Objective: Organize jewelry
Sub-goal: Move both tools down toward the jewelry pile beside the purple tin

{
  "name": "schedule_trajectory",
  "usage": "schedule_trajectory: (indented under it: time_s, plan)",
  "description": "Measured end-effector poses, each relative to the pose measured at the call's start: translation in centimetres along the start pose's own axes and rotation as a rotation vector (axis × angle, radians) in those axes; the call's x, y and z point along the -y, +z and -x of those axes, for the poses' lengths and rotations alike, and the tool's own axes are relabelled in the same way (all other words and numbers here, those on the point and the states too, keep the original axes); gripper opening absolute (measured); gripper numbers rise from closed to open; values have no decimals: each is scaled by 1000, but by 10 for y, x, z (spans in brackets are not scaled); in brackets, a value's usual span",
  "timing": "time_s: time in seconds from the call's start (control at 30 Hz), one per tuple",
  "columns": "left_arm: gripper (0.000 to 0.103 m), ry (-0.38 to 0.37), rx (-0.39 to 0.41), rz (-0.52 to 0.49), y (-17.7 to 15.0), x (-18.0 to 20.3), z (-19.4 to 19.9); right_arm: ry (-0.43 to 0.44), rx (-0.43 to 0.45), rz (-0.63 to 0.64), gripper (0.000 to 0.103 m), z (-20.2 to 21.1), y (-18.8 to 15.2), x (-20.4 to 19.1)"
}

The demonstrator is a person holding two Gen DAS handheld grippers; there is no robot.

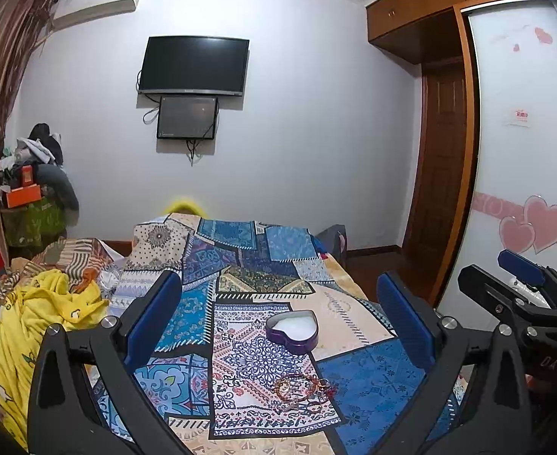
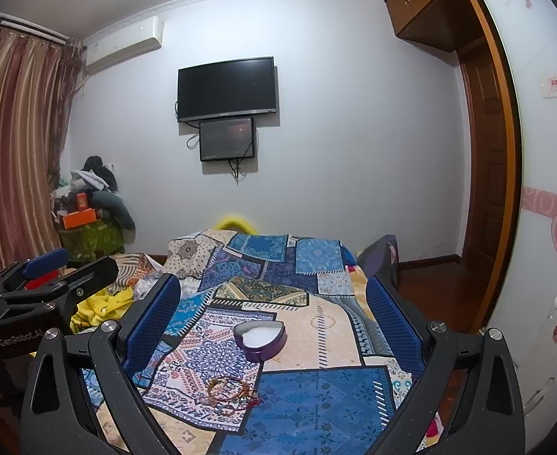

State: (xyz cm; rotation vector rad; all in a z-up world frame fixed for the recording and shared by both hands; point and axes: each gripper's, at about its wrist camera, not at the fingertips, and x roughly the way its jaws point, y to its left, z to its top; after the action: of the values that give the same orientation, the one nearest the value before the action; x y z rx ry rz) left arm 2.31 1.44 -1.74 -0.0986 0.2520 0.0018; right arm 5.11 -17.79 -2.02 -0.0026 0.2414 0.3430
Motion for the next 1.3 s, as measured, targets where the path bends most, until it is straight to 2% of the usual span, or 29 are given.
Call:
schedule_trajectory:
  time_s: [0.17,0.37,0.53,0.7,0.8,0.87,1.1,1.3]
  plan:
    - [103,-4,-41,36,-5,-10,-17,-14,-39,5,97,-15,-6,3]
    - [103,35,-112,54,-16,-22,-48,-40,-111,9,97,-41,-18,10]
    - [103,55,-218,67,-32,-34,-85,-66,-202,37,97,-64,-36,16]
    - [103,27,-348,81,-58,-46,-119,-65,-310,81,97,-89,-57,20]
    - [96,-4,-435,79,-73,-51,-138,-45,-376,82,97,-105,-70,23]
    - [87,0,-484,47,-84,-49,-149,-28,-413,73,97,-114,-77,27]
    - [72,-66,-598,-11,-111,-37,-166,55,-499,46,95,-129,-97,31]
    - [57,-142,-686,-36,-129,-19,-160,149,-559,82,74,-132,-107,21]
